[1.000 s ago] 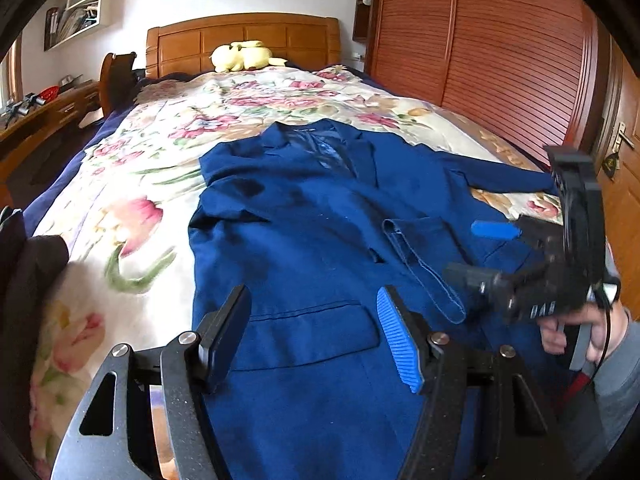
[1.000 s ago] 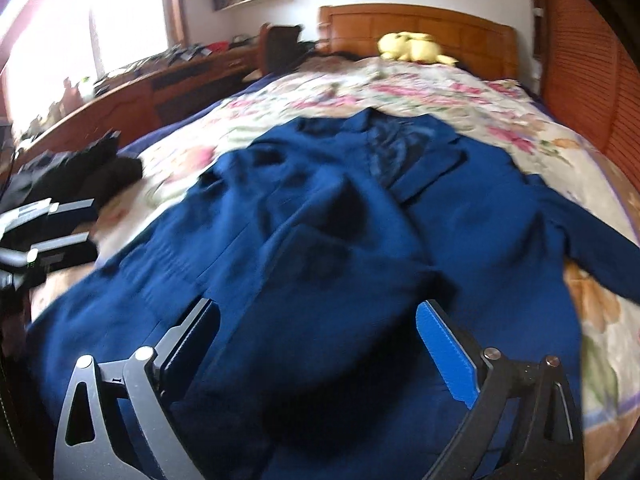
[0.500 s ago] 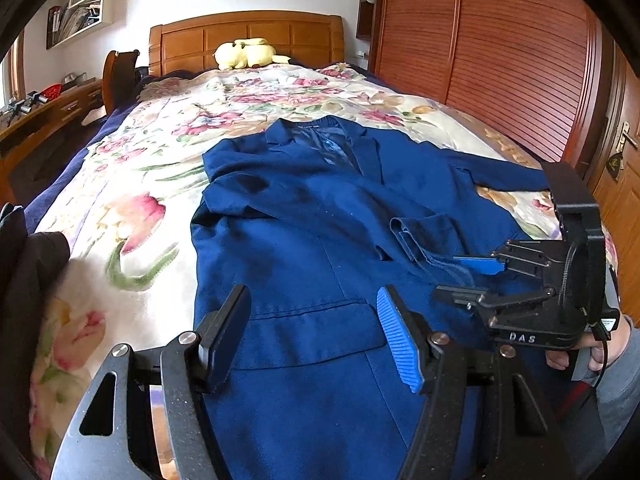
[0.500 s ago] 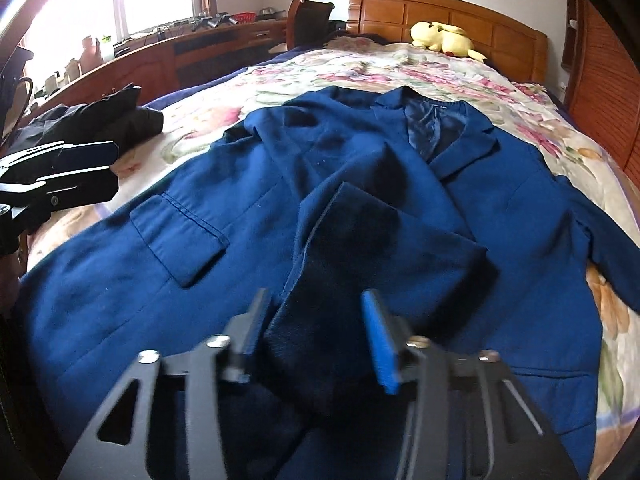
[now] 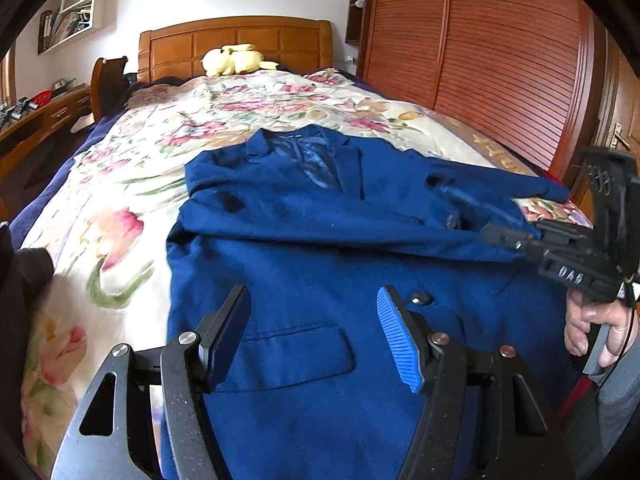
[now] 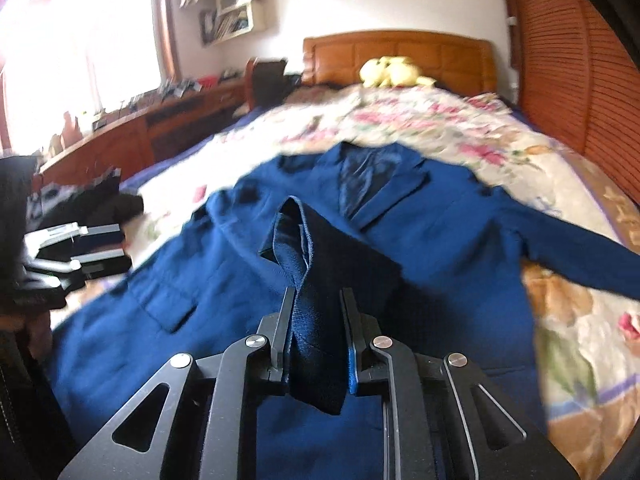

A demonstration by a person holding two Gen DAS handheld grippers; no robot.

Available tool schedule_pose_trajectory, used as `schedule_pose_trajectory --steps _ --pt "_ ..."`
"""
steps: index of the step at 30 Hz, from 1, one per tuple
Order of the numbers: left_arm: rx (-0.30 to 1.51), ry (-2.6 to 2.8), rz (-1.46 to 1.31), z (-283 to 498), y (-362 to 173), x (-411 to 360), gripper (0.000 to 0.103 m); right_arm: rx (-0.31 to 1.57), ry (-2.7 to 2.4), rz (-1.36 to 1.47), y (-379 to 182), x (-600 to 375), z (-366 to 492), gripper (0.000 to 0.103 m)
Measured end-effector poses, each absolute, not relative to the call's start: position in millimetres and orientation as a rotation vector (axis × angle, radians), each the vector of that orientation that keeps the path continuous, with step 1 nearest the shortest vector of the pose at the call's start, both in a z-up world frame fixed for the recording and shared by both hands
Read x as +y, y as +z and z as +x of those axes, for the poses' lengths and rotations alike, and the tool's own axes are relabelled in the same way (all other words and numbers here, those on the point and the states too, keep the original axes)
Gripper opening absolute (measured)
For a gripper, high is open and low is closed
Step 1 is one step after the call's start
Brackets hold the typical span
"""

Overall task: Fold large clothes
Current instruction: 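Grasp the folded sleeve with the right gripper and lay it along the jacket front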

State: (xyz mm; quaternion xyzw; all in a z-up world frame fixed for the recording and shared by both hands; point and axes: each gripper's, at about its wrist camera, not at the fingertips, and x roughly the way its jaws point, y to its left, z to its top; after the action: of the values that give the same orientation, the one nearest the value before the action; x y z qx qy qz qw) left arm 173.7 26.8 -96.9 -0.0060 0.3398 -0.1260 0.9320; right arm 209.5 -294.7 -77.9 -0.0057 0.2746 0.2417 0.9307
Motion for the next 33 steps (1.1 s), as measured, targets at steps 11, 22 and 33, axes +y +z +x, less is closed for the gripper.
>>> schedule_pose_trajectory --steps 11,22,33 --pt "0.671 -0.305 -0.014 175.6 -85.8 5.7 0.066 0.568 0.391 0.017 -90.1 -331.9 164.5 0.016" --pt "0.640 -0.318 -0.021 172.3 -74.9 3.8 0.066 0.610 0.286 -0.066 -74.6 -332.3 152.1 0.032" --pt "0.626 -0.269 -0.019 171.2 -71.2 19.9 0.066 0.786 0.379 -0.151 -107.1 -294.7 194.0 0.047"
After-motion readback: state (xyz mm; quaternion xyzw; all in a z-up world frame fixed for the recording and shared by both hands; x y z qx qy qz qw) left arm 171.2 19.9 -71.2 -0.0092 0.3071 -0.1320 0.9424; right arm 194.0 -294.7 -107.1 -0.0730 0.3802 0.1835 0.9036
